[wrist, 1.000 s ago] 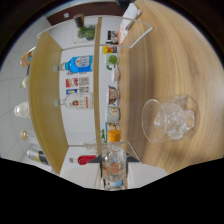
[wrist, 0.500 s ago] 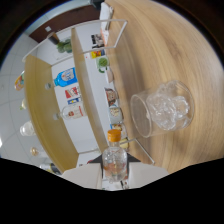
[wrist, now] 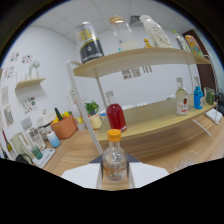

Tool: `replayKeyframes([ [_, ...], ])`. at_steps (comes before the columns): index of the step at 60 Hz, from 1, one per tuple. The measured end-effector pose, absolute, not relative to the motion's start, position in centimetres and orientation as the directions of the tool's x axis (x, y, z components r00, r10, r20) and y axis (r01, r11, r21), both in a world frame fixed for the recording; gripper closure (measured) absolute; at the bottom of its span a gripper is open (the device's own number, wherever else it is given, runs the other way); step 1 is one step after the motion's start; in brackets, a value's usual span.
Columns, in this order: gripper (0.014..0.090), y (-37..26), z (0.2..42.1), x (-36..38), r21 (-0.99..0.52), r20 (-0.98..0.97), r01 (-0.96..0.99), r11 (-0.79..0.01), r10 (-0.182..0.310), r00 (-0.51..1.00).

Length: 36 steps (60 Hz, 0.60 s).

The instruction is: Make me a cup of Mount Fuji.

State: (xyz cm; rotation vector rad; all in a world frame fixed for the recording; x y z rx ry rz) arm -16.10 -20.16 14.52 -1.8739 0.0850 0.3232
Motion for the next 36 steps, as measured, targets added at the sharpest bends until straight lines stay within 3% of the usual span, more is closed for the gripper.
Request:
replayKeyframes([
  [13, 0.0692, -19.6, 6.8, -19.3, -0.903, -0.095, -0.03, -0.429, 0.13, 0.987],
  [36, 0.0687, -19.5, 1.8, -20.3, -0.832, -0.082, -0.008, -0.554, 0.11, 0.991],
])
